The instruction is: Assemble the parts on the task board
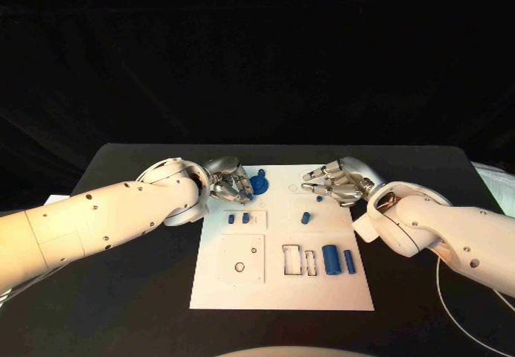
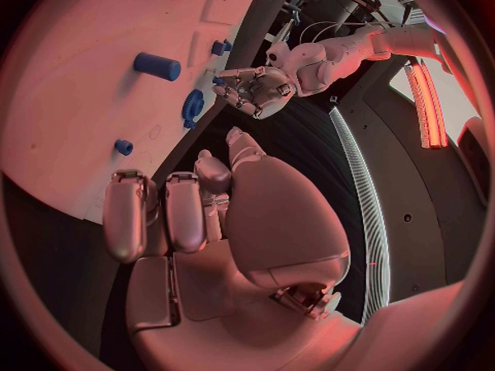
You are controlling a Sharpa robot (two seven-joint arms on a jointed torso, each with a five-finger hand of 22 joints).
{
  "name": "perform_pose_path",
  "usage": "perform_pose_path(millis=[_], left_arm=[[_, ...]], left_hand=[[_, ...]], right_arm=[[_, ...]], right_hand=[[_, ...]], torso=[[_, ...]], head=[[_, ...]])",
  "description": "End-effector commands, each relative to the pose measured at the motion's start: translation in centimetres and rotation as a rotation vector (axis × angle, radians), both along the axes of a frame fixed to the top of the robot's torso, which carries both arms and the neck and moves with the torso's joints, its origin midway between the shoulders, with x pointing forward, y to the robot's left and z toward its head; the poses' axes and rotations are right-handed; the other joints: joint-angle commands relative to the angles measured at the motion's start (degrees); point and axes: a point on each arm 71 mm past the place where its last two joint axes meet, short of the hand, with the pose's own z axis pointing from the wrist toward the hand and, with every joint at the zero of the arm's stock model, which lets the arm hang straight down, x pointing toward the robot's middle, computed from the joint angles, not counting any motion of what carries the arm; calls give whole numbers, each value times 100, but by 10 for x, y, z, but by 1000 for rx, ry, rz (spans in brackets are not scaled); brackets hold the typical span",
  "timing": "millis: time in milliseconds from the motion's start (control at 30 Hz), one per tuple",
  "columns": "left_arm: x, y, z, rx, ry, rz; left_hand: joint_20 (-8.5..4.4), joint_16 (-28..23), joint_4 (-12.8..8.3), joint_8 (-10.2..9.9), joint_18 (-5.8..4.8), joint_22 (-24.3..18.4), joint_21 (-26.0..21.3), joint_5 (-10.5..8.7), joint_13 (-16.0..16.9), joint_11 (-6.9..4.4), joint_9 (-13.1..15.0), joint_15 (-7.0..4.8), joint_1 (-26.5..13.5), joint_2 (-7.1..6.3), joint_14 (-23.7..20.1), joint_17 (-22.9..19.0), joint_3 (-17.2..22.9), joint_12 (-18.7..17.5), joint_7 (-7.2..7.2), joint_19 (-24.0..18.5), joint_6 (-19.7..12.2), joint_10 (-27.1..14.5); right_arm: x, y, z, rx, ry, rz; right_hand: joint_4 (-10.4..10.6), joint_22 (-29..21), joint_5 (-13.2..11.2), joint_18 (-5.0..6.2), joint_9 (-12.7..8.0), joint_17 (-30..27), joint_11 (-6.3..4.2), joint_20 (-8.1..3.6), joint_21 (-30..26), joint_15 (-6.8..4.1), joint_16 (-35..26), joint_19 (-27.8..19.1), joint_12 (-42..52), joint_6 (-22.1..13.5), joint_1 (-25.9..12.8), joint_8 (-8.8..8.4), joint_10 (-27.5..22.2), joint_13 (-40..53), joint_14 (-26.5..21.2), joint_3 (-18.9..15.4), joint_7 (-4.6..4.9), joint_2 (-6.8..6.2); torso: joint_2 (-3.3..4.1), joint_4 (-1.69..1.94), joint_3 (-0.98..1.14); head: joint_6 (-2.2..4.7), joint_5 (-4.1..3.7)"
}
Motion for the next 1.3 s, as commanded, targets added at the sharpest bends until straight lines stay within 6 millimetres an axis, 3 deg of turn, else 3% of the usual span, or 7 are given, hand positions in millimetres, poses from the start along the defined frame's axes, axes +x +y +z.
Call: perform_pose_path(millis=[33,667,1300], left_arm=[[-1,3,-2,0,47,10],[-1,16,-5,45,79,42],[0,13,-7,74,87,34]], left_hand=[[-14,5,29,-23,-104,70,3,4,-5,8,-6,-13,-47,-3,268,58,-2,-19,17,13,34,40],[-12,1,62,-39,-108,87,21,0,-4,6,-15,-14,-120,-28,265,43,-34,-53,10,19,52,65],[-12,-1,62,-44,-107,86,18,-1,-3,4,-17,-15,-125,-34,265,39,-39,-59,8,18,54,69]], right_arm=[[-1,1,0,-2,2,14],[-1,1,0,-2,3,14],[-1,2,0,-1,2,16]], right_hand=[[10,-9,25,60,-2,-4,-8,-4,-26,-24,-17,-27,16,19,0,12,-12,8,190,-26,-8,73],[10,-9,25,60,-2,-4,-8,-4,-26,-24,-17,-27,16,19,0,12,-12,8,190,-26,-8,73],[10,-9,25,60,-2,-4,-8,-4,-26,-24,-17,-27,16,19,0,12,-12,8,190,-26,-8,73]], torso=[[4,-3,0],[6,-5,12],[6,-10,4]], head=[[-7,-1],[-27,28],[-54,52]])
